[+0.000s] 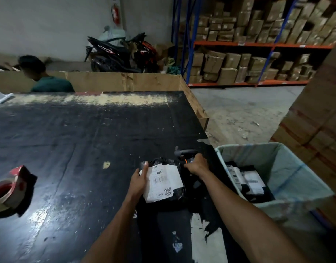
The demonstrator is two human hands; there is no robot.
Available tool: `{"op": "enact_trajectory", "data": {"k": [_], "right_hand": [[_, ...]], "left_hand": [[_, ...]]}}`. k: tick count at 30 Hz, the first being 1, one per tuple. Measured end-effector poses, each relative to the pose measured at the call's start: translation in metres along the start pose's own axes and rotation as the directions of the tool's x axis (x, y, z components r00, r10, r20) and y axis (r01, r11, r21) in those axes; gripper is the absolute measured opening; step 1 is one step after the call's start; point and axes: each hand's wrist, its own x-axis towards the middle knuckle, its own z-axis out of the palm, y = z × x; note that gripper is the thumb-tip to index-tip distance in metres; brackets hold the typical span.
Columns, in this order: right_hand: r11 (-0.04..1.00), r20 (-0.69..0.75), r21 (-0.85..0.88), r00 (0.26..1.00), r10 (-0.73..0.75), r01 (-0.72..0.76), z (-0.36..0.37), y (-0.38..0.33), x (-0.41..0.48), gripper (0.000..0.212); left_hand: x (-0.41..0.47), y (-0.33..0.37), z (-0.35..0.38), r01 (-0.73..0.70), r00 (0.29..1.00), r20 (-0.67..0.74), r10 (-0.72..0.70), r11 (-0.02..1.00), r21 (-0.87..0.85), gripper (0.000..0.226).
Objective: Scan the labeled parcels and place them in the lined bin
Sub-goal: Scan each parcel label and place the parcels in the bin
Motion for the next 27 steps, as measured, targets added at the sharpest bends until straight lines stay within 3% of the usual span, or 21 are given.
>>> {"op": "enact_trajectory", "data": {"k": [3, 5, 11, 14, 17, 21, 27], "right_hand": [[0.988, 0.033, 0.141, 0.997, -0.067, 0.062, -0.012, -0.013, -0.021, 0.048], [0.987, 0.125, 0.096, 0.983, -0.137, 0.126, -0.02, -0.021, -0.037, 0.049], [0.965, 0.35, -0.051, 0.909, -0.224, 0.258, -0.028, -0.045, -0.091, 0.02], [0.974, 0.413, 0.016, 0.886, -0.211, 0.225, -0.036, -0.053, -0.112, 0.021], [0.967, 0.385, -0.002, 0.892, -0.236, 0.256, -0.054, -0.061, -0.128, 0.017], [0.95, 0.32, -0.02, 0.902, -0.288, 0.311, -0.081, -0.072, -0.141, 0.019], [0.933, 0.279, -0.03, 0.899, -0.336, 0.358, -0.104, -0.075, -0.152, 0.027]], "left_hand": [[0.002, 0.002, 0.0, -0.01, 1.0, 0.004, 0.01, 1.0, 0.006, 0.101], [-0.001, 0.005, 0.0, -0.004, 1.0, -0.009, 0.005, 0.999, 0.036, 0.094], [-0.008, 0.005, 0.003, -0.029, 0.998, -0.048, 0.033, 0.997, 0.073, 0.086], [-0.01, 0.003, 0.003, -0.029, 0.998, -0.061, 0.034, 0.997, 0.078, 0.089], [-0.013, 0.004, 0.003, -0.016, 0.998, -0.056, 0.019, 0.998, 0.057, 0.091], [-0.018, 0.008, 0.005, 0.009, 0.999, -0.038, -0.008, 0.999, 0.038, 0.071], [-0.017, 0.006, 0.007, -0.003, 1.0, -0.031, 0.005, 0.997, 0.075, 0.068]]}}
